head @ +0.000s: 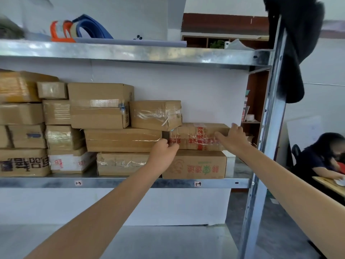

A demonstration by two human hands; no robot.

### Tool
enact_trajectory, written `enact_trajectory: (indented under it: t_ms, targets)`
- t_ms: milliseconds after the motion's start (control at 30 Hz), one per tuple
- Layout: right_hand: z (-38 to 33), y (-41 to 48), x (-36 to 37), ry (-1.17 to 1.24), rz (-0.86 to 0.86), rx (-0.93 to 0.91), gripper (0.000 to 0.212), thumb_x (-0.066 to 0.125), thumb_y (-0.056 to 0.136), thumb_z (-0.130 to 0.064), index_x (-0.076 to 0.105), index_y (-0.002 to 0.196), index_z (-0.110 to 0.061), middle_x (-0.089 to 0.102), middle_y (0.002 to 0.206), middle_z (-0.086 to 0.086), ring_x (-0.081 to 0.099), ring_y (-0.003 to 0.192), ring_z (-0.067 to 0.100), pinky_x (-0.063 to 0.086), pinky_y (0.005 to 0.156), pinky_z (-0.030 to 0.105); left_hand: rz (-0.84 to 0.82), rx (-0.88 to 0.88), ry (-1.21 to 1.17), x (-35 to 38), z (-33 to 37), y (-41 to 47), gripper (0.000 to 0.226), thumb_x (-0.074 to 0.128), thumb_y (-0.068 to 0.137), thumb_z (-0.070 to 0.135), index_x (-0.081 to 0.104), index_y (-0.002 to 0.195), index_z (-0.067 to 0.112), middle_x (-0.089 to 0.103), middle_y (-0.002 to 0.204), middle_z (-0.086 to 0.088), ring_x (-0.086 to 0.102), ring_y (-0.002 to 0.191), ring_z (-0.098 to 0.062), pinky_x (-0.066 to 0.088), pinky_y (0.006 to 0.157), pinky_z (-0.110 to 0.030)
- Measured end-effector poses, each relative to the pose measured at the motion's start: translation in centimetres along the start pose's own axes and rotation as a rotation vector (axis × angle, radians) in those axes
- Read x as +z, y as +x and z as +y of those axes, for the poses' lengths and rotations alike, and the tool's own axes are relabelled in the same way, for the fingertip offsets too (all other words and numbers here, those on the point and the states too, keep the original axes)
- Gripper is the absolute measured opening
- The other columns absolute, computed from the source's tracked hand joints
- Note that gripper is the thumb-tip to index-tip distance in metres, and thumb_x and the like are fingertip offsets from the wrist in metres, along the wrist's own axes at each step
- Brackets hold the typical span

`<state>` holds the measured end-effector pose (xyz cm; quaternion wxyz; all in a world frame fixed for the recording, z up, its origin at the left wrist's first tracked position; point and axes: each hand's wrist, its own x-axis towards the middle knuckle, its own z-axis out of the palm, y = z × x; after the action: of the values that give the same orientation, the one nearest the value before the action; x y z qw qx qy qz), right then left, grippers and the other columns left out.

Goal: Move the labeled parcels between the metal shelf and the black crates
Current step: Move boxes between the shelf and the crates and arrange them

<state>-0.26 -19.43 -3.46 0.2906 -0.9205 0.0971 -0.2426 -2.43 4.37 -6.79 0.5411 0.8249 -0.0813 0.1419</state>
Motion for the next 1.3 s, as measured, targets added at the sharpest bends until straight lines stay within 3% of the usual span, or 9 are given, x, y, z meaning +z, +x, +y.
enact_trajectory:
  t_ms: [100,267,467,733,900,967,1033,1133,1300]
  targets:
    - [-2.1,-1.1,0.2,-0.081,0.133,-0.178,0.073,0.049,0.100,-0.042,0.023,0.153,0.000,0.030,0.156,0.022,0.024,0.145,0.038,0.023,0.118,0.047,0.111,0.048,-0.080,-1.9,-0.8,-0.8,0.018,0.055,0.096,0.018,0.060,0.113,0.018,0.062,0.109,0.006,0.058,0.094,-0.009,0.042,0.074,-0.020]
    - [-7.6,-1.8,1.2,0.120,-0.069,-0.337,0.075,0.038,0.101,-0.058,0.018,0.158,-0.013,0.022,0.163,0.009,0.030,0.146,0.028,0.030,0.113,0.042,0.285,0.100,-0.085,-4.7,0.1,-0.2,0.032,0.055,0.096,0.013,0.051,0.128,0.012,0.059,0.114,-0.001,0.055,0.082,-0.001,0.040,0.063,-0.010]
    - [-12.8,-0.2,2.3,0.432,-0.213,-0.169,0.078,0.027,0.101,-0.063,0.021,0.158,-0.010,0.025,0.164,0.010,0.029,0.148,0.028,0.025,0.117,0.040,0.300,0.082,0.021,-5.8,1.1,0.7,0.055,0.050,0.100,0.021,0.029,0.149,0.011,0.046,0.138,-0.023,0.063,0.102,-0.031,0.053,0.079,-0.034]
    - [-13.3,0.3,2.8,0.556,-0.297,-0.073,0.083,0.022,0.098,-0.069,0.035,0.152,-0.008,0.039,0.157,0.011,0.040,0.141,0.028,0.033,0.118,0.043,0.241,0.136,0.028,-5.5,1.5,0.2,0.060,0.049,0.101,0.020,0.024,0.155,0.015,0.045,0.146,-0.006,0.050,0.122,-0.015,0.045,0.097,-0.025]
    - [-13.2,-1.0,2.3,0.685,-0.337,-0.088,0.076,0.028,0.096,-0.071,0.040,0.148,-0.017,0.046,0.150,0.007,0.045,0.135,0.024,0.035,0.116,0.044,0.231,0.094,-0.214,-5.4,2.2,-0.1,0.043,0.043,0.104,0.024,0.042,0.147,0.021,0.058,0.125,0.005,0.055,0.091,0.000,0.042,0.066,-0.007]
    - [-12.8,-1.5,1.8,0.780,-0.324,-0.105,0.072,0.032,0.096,-0.070,0.038,0.146,-0.018,0.049,0.144,0.006,0.049,0.128,0.022,0.041,0.113,0.047,0.211,0.107,-0.314,-5.4,2.6,0.0,0.027,0.041,0.103,0.027,0.064,0.117,0.027,0.067,0.108,0.004,0.061,0.093,-0.013,0.045,0.069,-0.011]
    - [-12.3,-2.0,1.3,0.874,-0.300,-0.095,0.070,0.037,0.095,-0.070,0.034,0.142,-0.018,0.050,0.134,0.002,0.051,0.122,0.020,0.043,0.110,0.049,0.181,0.114,-0.402,-5.4,3.0,-0.2,0.026,0.041,0.103,0.029,0.066,0.097,0.028,0.069,0.096,0.000,0.063,0.091,-0.018,0.046,0.077,-0.022]
    - [-11.2,-3.1,0.6,0.981,-0.286,-0.078,0.067,0.042,0.092,-0.071,0.033,0.138,-0.024,0.051,0.124,-0.002,0.053,0.118,0.018,0.044,0.109,0.050,0.185,0.118,-0.498,-4.8,3.3,-0.7,0.025,0.044,0.103,0.029,0.066,0.092,0.029,0.070,0.091,0.004,0.064,0.090,-0.014,0.049,0.084,-0.026]
    - [-8.9,-5.2,0.2,1.108,-0.279,-0.082,0.062,0.047,0.086,-0.071,0.039,0.129,-0.028,0.053,0.125,0.001,0.056,0.118,0.018,0.049,0.104,0.048,0.235,0.134,-0.572,-2.9,3.7,-2.3,0.024,0.046,0.102,0.031,0.068,0.095,0.023,0.073,0.087,0.009,0.067,0.087,-0.006,0.047,0.073,-0.020]
